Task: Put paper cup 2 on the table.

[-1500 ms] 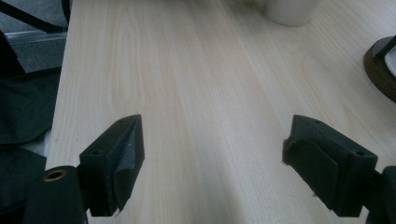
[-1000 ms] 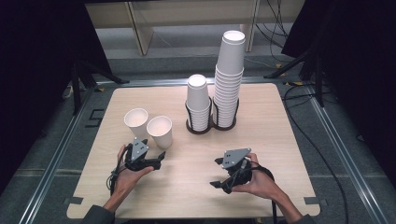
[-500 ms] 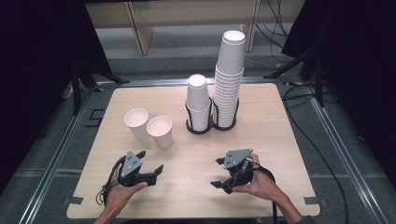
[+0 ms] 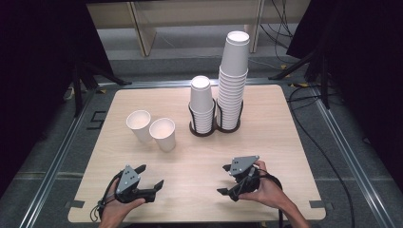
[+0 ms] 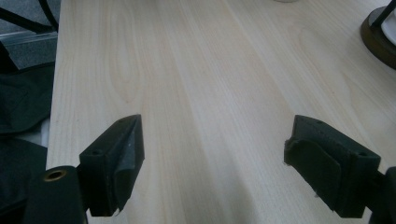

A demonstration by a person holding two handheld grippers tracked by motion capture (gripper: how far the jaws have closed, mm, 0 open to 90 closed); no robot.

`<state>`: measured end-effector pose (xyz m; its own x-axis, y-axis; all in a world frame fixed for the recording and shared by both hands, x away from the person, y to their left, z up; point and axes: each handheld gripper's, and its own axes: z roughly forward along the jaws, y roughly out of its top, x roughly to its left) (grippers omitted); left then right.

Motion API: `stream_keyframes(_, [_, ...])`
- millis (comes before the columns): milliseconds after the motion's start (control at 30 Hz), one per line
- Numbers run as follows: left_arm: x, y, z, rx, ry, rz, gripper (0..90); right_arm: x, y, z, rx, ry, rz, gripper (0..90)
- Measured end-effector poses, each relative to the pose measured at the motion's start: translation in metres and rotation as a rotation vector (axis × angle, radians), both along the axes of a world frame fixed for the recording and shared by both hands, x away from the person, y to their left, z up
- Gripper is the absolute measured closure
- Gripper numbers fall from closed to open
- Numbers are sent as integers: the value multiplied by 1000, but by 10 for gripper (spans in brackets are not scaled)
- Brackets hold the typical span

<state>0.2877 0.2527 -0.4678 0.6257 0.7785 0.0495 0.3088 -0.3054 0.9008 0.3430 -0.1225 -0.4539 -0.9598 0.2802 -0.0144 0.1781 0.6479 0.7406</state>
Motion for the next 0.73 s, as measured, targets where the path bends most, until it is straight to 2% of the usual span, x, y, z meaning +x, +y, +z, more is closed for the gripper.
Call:
stream_keyframes(67, [-3,-1,-1,-14,10,-5,142,-2,-3,-1,-2,9,-8,193])
stream_keyframes(100, [-7,-1,-2,-10,30,-17,143,-2,-4,-2,-2,6,-14,193])
stream_keyframes(200, [-10,-2,-4,6,34,-28,143,-3,-7,-5,-11,20,-32,192])
stream_keyframes(300, [-11,-4,-4,1,23,-38,143,-3,-9,-6,-14,20,-37,193])
stream_keyframes(333, [-11,-3,-4,7,27,-40,143,-3,-9,-6,-13,25,-39,193])
stream_keyframes(367, [-9,-1,-3,38,15,-60,142,-3,-10,-7,-15,26,-40,192])
stream_keyframes(400, [-9,-1,-3,38,15,-60,142,-3,-10,-7,-15,26,-40,192])
stream_keyframes(433, [-11,-3,-4,-6,27,-43,142,-3,-10,-7,-14,24,-35,192])
stream_keyframes(533, [-12,-2,-3,14,33,-39,142,-3,-10,-8,-15,27,-41,192])
stream_keyframes(567, [-10,-2,-3,7,18,-50,142,-3,-10,-8,-14,24,-43,192])
stream_keyframes(600, [-12,-2,-3,13,32,-38,142,-3,-10,-9,-17,25,-46,190])
stream_keyframes(733, [-11,-3,-3,-2,33,-37,142,-1,-11,-9,-23,23,-61,185])
